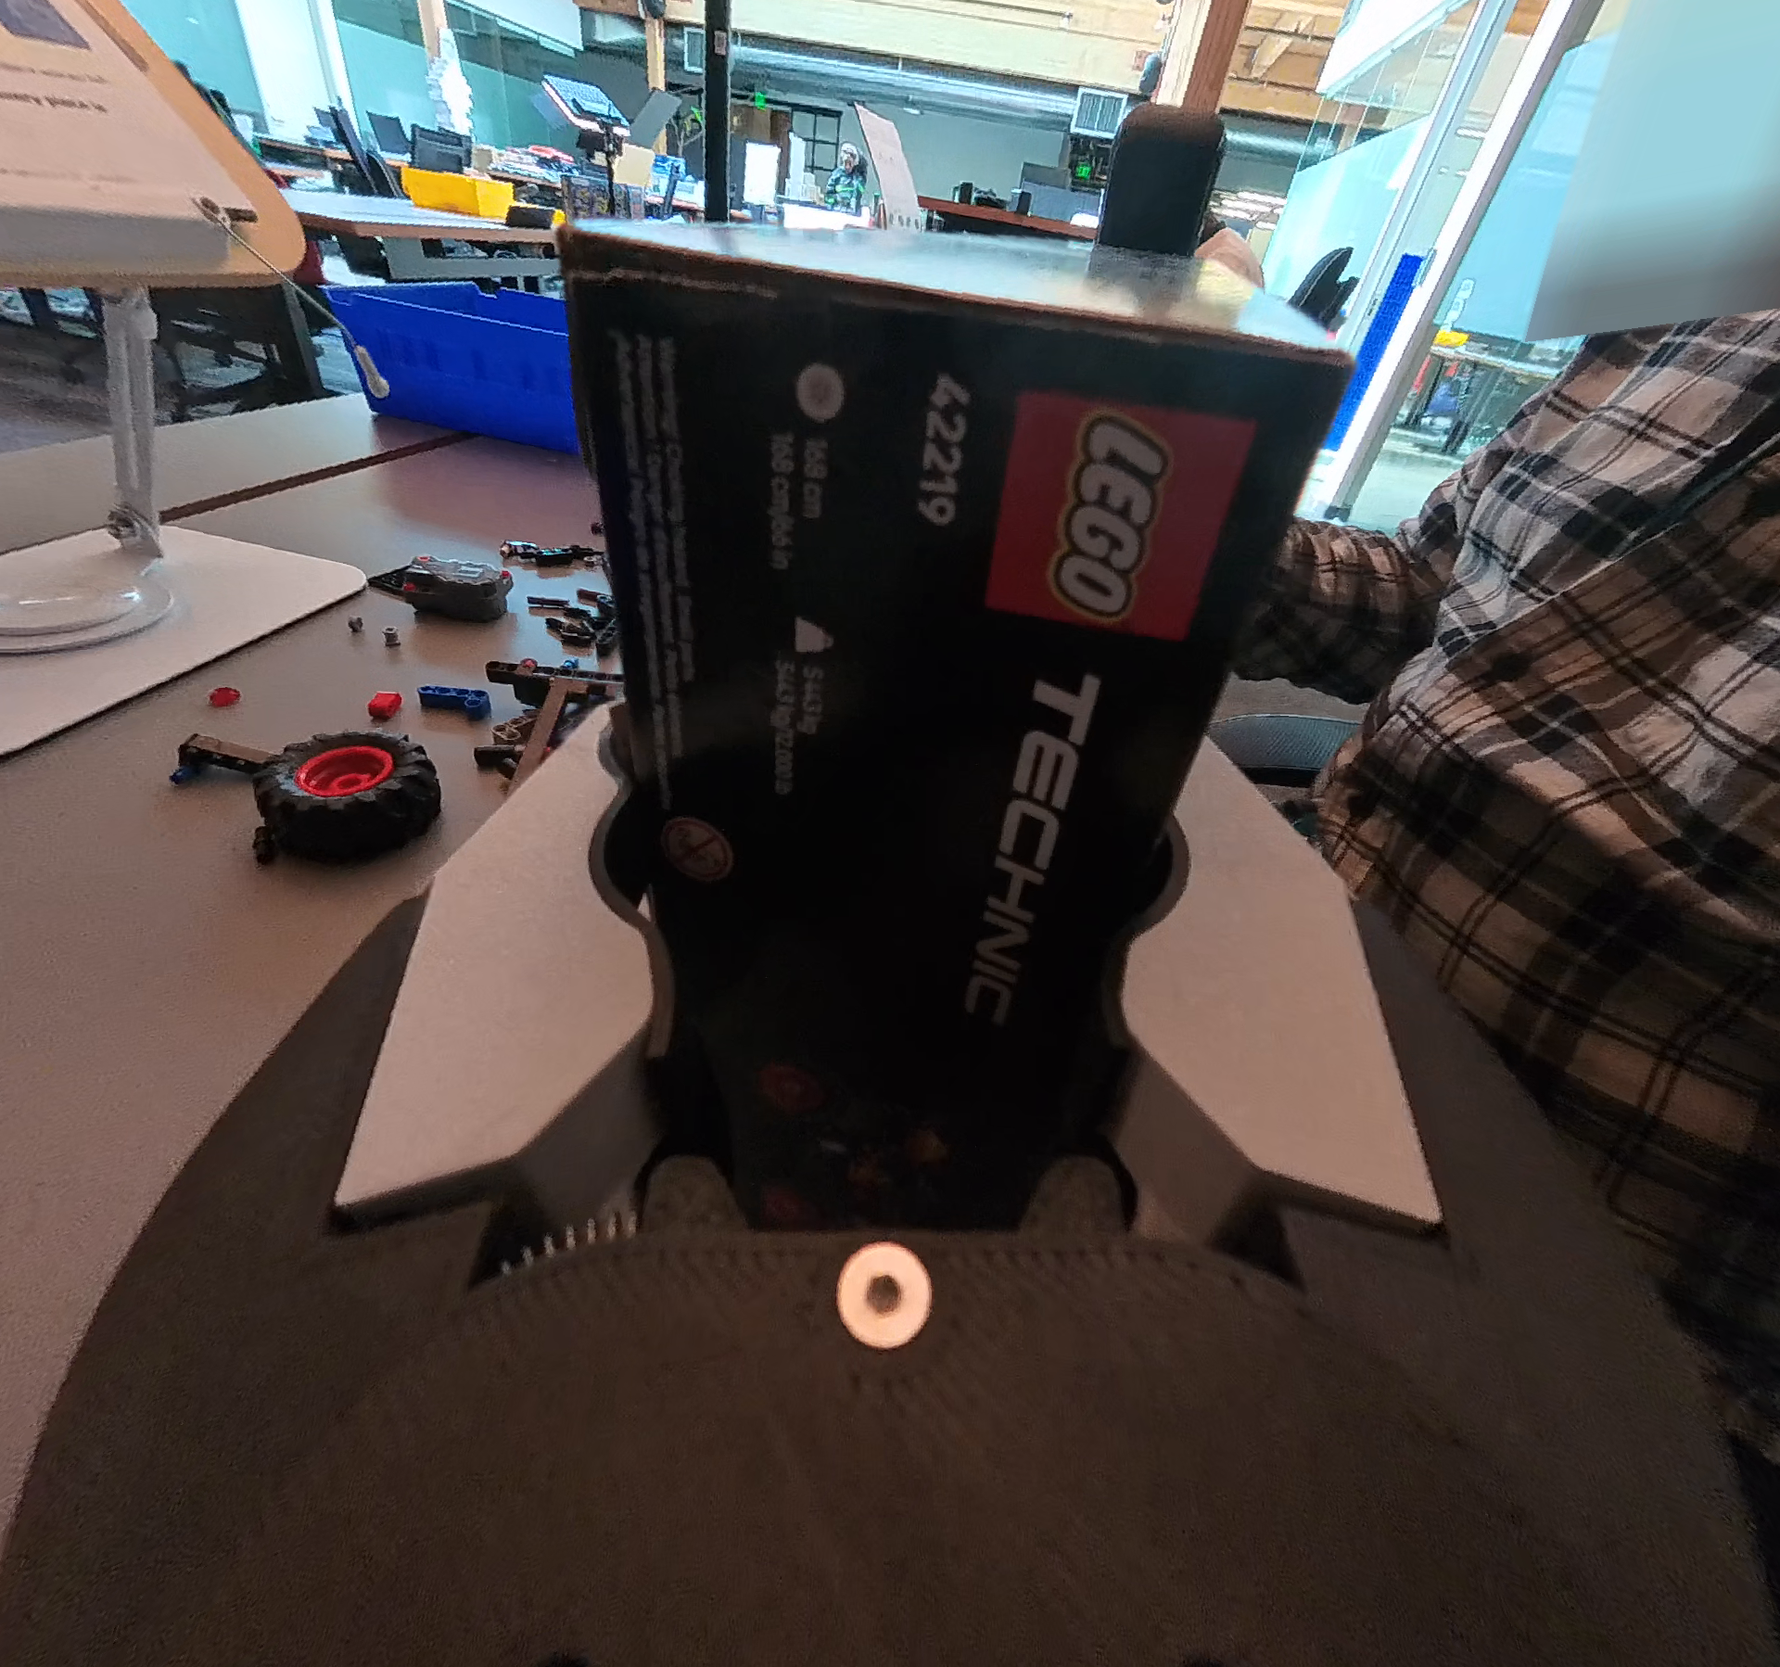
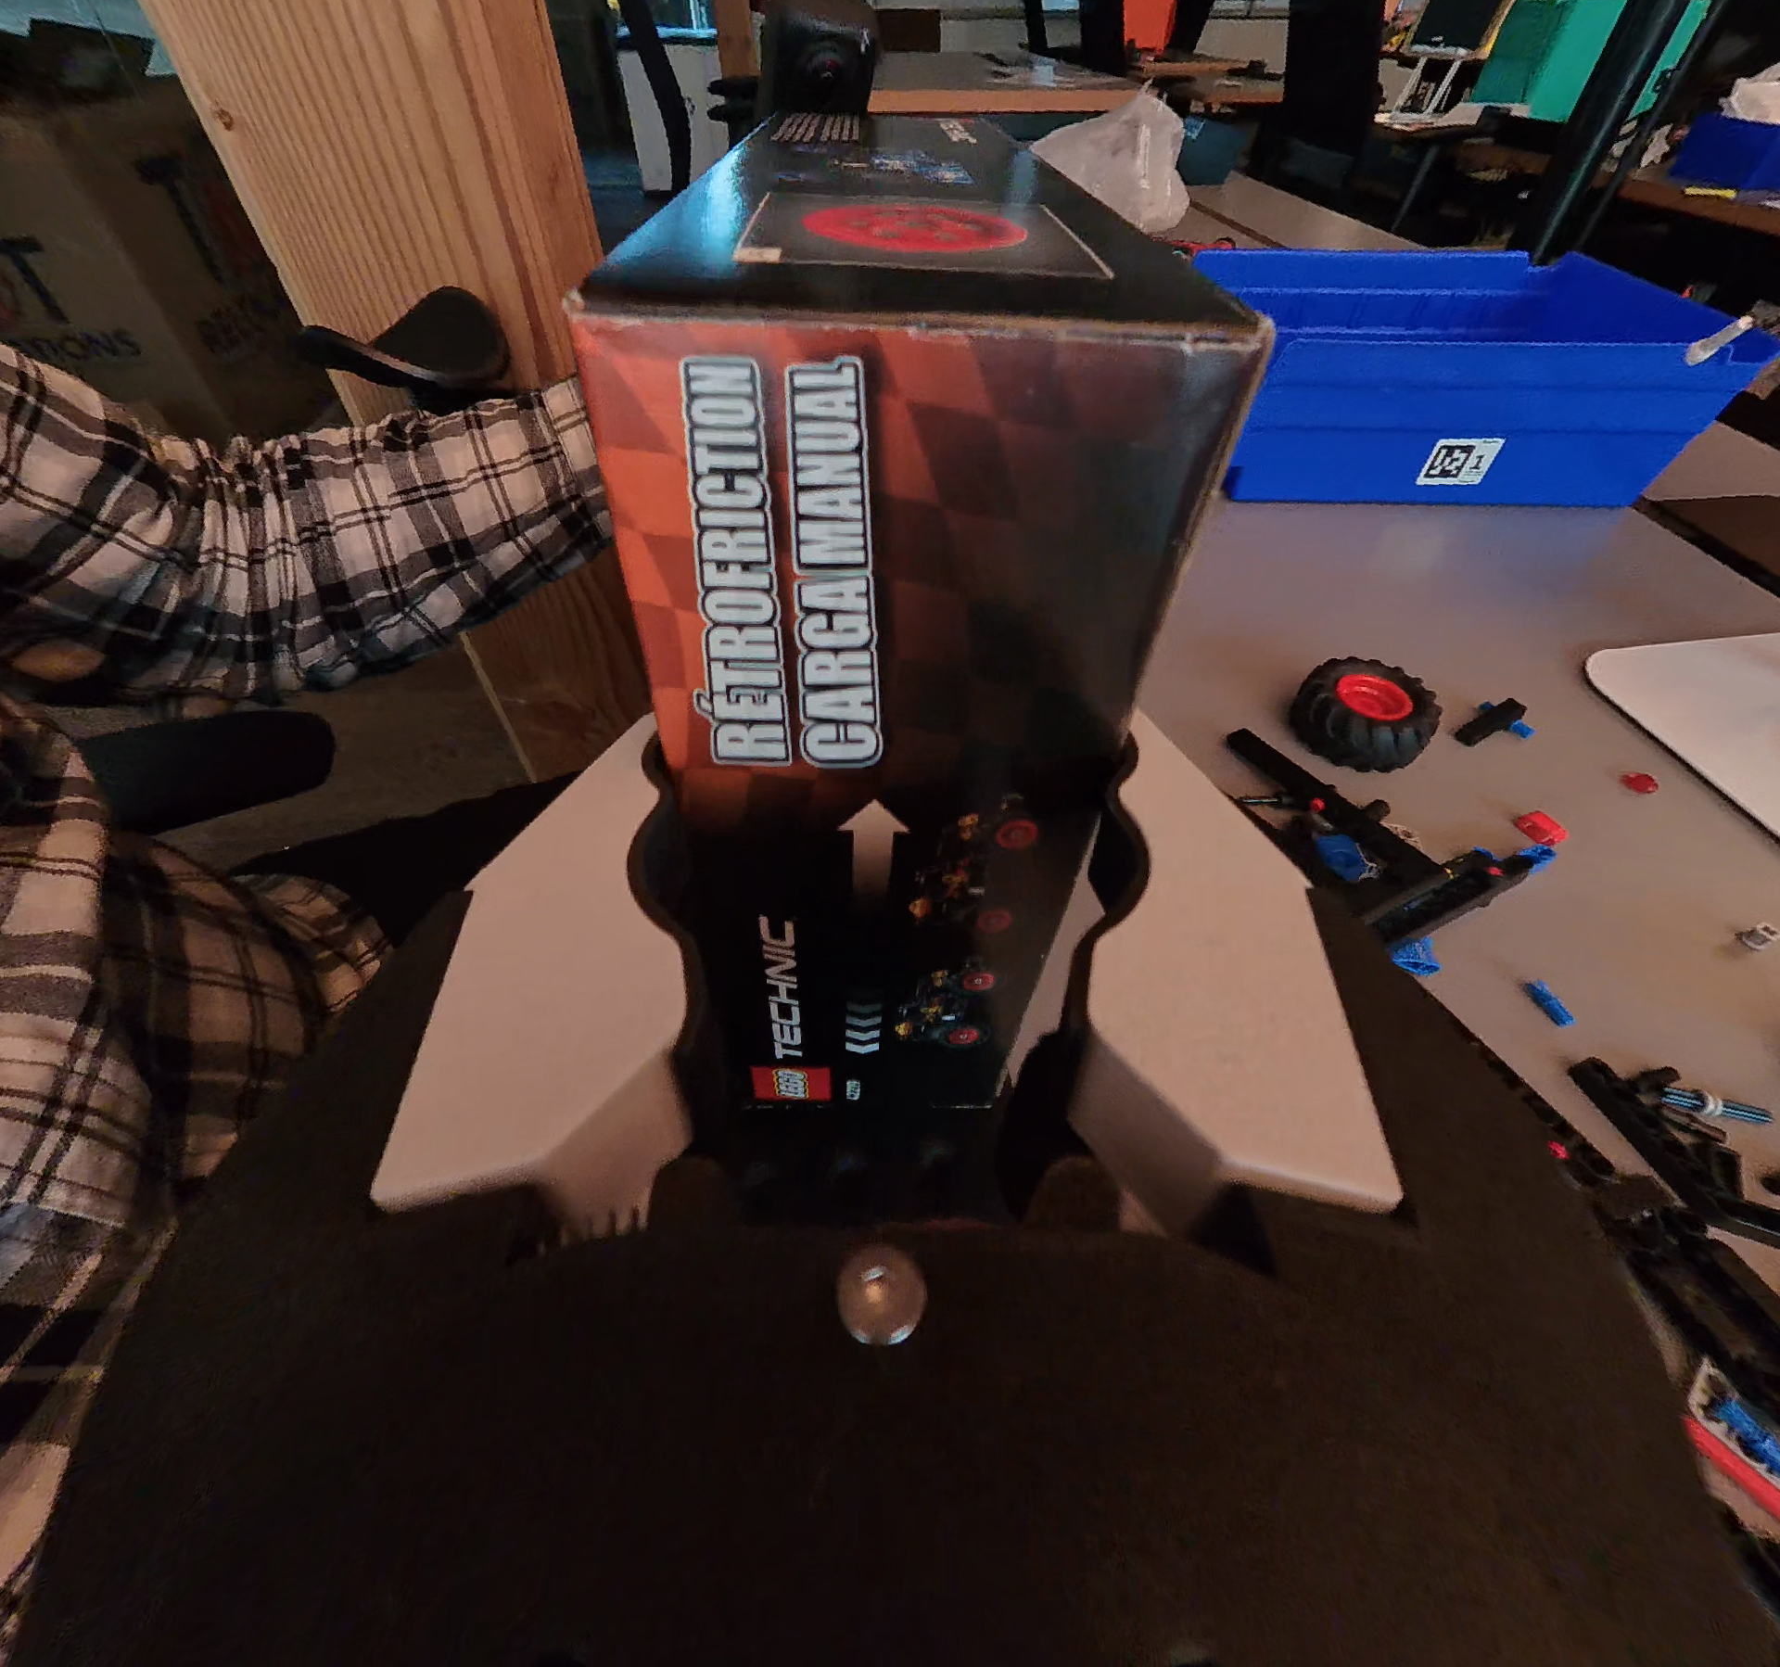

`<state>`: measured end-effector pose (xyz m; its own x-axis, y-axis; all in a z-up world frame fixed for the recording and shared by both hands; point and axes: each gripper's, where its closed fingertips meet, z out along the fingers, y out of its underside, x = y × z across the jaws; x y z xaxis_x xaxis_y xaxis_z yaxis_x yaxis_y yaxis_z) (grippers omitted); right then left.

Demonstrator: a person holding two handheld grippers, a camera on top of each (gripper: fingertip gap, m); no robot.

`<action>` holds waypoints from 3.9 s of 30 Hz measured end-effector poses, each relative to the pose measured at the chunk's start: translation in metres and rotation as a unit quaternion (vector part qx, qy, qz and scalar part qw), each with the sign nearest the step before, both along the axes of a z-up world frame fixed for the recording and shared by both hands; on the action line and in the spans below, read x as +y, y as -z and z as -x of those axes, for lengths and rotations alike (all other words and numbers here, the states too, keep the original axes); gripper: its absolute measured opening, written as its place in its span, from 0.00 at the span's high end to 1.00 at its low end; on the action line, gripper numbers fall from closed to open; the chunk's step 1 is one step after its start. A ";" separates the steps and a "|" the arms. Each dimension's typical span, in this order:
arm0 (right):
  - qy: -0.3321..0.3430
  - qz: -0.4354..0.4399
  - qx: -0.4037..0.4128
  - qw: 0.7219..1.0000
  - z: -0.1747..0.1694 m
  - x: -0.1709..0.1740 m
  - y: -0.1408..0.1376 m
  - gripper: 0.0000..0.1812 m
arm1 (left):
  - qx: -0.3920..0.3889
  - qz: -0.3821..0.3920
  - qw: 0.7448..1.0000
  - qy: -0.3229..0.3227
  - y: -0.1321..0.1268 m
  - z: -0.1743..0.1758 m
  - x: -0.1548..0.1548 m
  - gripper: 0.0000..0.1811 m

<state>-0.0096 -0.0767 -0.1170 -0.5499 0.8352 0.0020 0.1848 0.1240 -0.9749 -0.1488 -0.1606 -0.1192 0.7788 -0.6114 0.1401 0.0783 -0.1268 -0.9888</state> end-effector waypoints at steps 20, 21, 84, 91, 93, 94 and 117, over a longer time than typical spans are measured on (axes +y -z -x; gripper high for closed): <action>0.127 -0.089 0.045 0.987 -0.030 0.014 0.015 0.83 | 0.069 0.007 0.997 -0.045 0.003 -0.006 -0.010 0.45; 0.128 -0.112 0.052 0.984 -0.032 0.012 0.015 0.83 | 0.088 0.004 0.995 -0.046 0.003 -0.008 -0.014 0.45; -0.098 -0.467 0.064 0.877 0.059 -0.112 0.059 0.94 | 0.392 0.214 0.836 -0.320 0.049 0.005 -0.065 0.99; -0.131 -0.482 0.117 0.858 0.049 -0.128 0.061 0.95 | 0.312 0.241 0.853 -0.342 0.061 0.033 -0.031 1.00; -0.144 -0.485 0.123 0.854 0.047 -0.134 0.061 0.95 | 0.314 0.242 0.850 -0.346 0.062 0.038 -0.024 1.00; -0.150 -0.486 0.126 0.852 0.045 -0.137 0.062 0.95 | 0.308 0.241 0.852 -0.349 0.062 0.041 -0.020 1.00; -0.204 -0.269 0.077 0.938 0.044 -0.143 0.057 0.95 | 0.287 0.242 0.869 -0.322 0.032 0.017 -0.067 0.82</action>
<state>-0.0533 -0.2194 -0.1742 -0.7819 0.4114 0.4684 -0.1230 0.6348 -0.7628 -0.1661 -0.2276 -0.1510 0.9640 0.0002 -0.2659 -0.2016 -0.6514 -0.7315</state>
